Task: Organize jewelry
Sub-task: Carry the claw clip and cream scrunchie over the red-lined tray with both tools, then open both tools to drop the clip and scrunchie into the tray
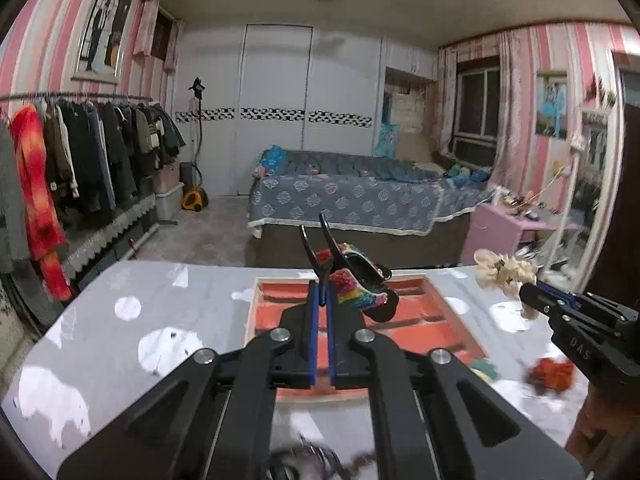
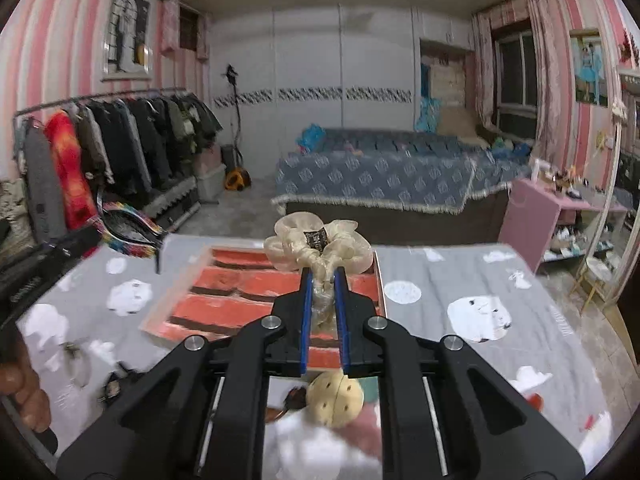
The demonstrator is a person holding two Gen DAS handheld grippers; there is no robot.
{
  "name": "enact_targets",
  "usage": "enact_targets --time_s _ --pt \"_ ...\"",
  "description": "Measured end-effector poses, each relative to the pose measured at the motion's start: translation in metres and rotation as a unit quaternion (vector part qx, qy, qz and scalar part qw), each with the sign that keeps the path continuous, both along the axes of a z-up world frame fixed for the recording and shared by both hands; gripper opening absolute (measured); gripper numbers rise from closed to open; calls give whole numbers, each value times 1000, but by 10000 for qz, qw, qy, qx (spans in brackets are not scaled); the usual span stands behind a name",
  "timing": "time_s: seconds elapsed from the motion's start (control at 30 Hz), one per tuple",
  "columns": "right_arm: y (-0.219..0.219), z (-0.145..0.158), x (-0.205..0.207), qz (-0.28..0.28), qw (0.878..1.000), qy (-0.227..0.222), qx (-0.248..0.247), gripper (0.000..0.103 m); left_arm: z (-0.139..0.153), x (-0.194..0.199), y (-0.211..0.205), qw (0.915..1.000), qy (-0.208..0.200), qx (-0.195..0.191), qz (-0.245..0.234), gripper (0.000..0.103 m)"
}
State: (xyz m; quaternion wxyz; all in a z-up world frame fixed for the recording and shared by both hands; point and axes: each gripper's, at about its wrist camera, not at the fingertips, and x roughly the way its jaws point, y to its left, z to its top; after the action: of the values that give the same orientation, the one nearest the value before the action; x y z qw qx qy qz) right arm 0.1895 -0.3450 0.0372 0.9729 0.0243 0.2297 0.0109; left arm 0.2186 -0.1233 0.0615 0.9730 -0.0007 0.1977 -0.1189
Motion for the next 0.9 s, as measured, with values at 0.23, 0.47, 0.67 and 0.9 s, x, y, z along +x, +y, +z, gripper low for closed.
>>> enact_targets --time_s 0.23,0.47,0.67,0.9 --pt "-10 -71 81 -78 9945 1034 134 12 -70 66 -12 9955 920 196 140 3" --pt "-18 -108 112 -56 9854 1702 75 17 -115 86 -13 9887 1449 329 188 4" --pt "-28 -111 113 -99 9841 1765 146 41 -110 92 -13 9867 1570 391 156 9" --pt "-48 -57 41 11 9954 932 233 64 -62 47 20 9951 920 284 213 59"
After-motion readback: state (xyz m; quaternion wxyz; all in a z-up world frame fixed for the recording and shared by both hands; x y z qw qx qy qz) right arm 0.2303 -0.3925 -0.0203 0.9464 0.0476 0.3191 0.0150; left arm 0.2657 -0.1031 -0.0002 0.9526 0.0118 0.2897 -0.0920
